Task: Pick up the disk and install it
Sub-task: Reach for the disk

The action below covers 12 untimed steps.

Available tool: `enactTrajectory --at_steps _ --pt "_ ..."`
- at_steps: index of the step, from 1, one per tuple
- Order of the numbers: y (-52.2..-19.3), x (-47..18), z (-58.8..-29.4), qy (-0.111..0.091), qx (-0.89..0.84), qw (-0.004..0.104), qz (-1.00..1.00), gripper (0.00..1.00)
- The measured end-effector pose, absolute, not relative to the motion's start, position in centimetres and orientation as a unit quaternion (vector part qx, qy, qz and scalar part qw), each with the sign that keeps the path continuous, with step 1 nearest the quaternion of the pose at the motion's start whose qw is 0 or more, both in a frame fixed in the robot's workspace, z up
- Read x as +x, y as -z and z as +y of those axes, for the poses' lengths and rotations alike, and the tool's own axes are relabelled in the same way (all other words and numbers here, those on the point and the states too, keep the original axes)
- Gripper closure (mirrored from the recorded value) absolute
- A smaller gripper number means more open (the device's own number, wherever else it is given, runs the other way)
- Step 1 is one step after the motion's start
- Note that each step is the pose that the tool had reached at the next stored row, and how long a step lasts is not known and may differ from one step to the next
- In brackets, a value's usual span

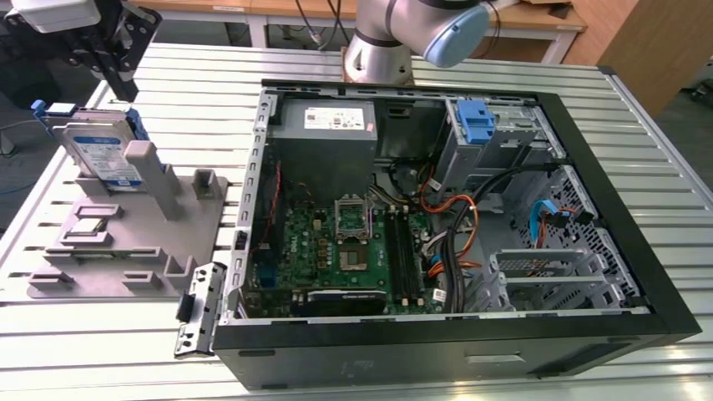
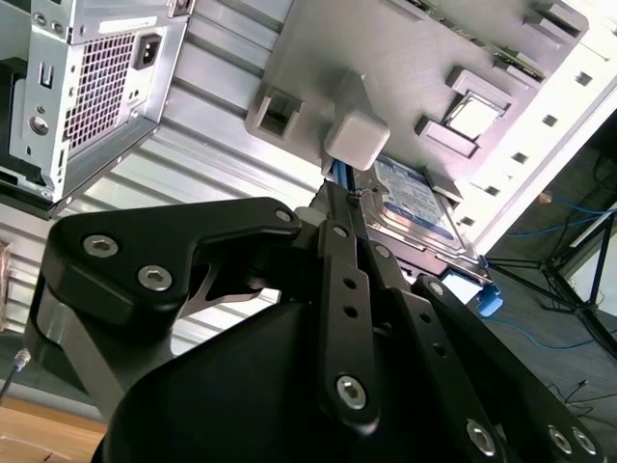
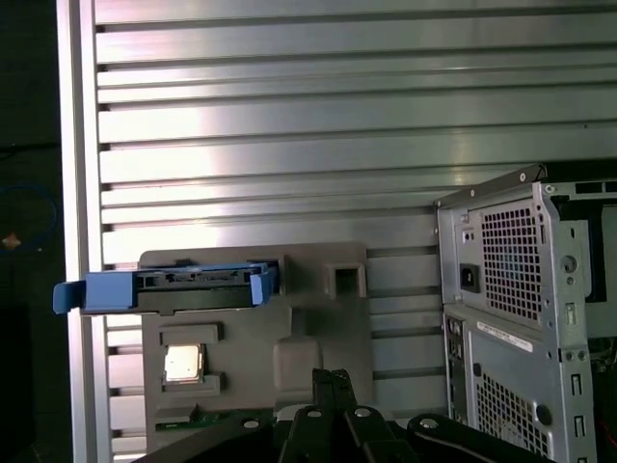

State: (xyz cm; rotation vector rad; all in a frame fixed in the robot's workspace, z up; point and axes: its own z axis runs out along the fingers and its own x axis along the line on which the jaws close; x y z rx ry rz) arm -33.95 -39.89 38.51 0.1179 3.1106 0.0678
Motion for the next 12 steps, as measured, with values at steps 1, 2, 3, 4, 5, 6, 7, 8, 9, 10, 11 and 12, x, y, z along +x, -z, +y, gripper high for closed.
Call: enactTrajectory --at_steps 1,2,3,4,5,6,7,8,9,10,11,12 --pt "-38.51 -34.03 -39.89 -0.022 0.038 0.014 0.999 0.9" --pt "-38.51 -34.09 -39.89 -0.022 0.038 0.014 0.999 0.9" --pt "-38.51 -34.11 -39.9 -0.022 0.038 0.014 0.999 0.9" --pt "-38.51 -34.13 -39.89 -0.022 0.038 0.014 0.999 0.9" --pt "-38.51 -34.14 -39.89 -0.022 0.038 0.014 0.999 0.9" --pt "-38.51 -34.14 -39.89 -0.022 0.038 0.014 0.999 0.9" --pt "-38.49 -34.15 -39.9 -0.022 0.038 0.014 0.999 0.9" --pt "-38.48 -34.18 -39.9 -0.022 0.038 0.014 0.999 0.9" --pt "-38.48 -34.24 -39.89 -0.022 0.038 0.014 0.999 0.9" --pt "-38.47 -34.3 -39.89 -0.022 0.038 0.014 0.999 0.9" --pt "-38.45 -34.36 -39.89 -0.022 0.038 0.014 0.999 0.9" --pt "-38.42 -34.43 -39.89 -0.022 0.038 0.014 0.999 0.9"
